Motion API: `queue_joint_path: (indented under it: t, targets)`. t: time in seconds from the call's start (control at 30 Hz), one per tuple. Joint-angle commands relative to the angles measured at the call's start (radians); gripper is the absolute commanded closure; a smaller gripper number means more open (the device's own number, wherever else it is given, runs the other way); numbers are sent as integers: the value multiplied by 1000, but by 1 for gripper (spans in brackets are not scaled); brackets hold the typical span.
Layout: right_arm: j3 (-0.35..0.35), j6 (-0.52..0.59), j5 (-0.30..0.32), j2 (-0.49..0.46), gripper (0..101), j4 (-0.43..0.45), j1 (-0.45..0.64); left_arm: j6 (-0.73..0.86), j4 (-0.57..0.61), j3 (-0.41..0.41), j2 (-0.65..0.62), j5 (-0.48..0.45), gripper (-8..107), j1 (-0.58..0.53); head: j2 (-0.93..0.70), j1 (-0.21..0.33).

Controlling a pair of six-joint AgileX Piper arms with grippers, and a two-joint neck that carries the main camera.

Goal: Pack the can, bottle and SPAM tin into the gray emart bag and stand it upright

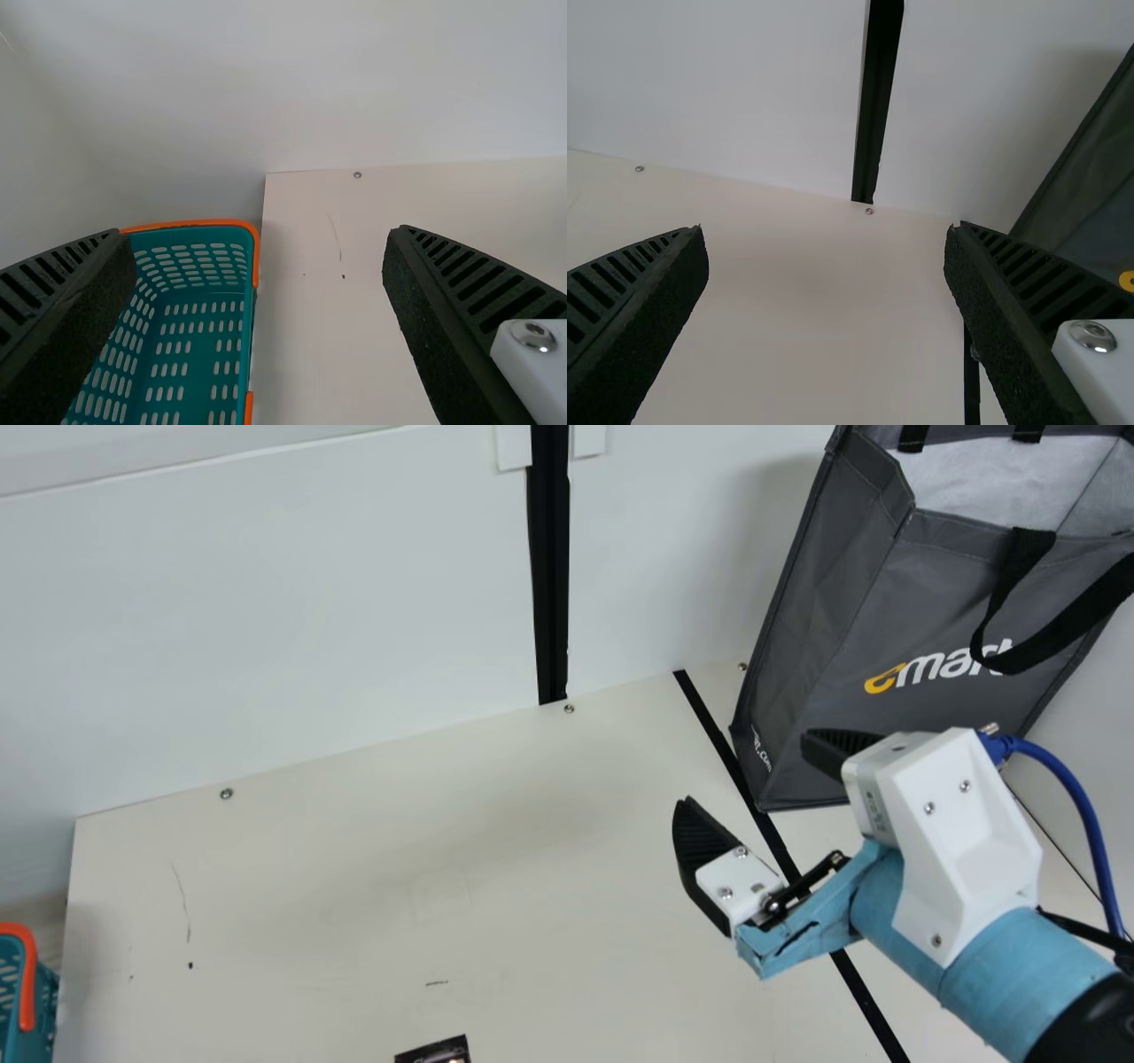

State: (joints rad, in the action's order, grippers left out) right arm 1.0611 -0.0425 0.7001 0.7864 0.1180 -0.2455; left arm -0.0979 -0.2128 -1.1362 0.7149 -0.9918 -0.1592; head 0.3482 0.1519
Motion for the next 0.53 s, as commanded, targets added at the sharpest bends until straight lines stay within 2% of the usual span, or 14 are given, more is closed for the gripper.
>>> queue_joint_path:
  t: [0.0, 0.5]
  targets:
    - [0, 0, 0, 0, 6, 0, 0, 0, 0, 0, 0, 0, 9, 0, 1, 23]
    - [0, 0, 0, 0, 6, 0, 0, 0, 0, 0, 0, 0, 9, 0, 1, 23]
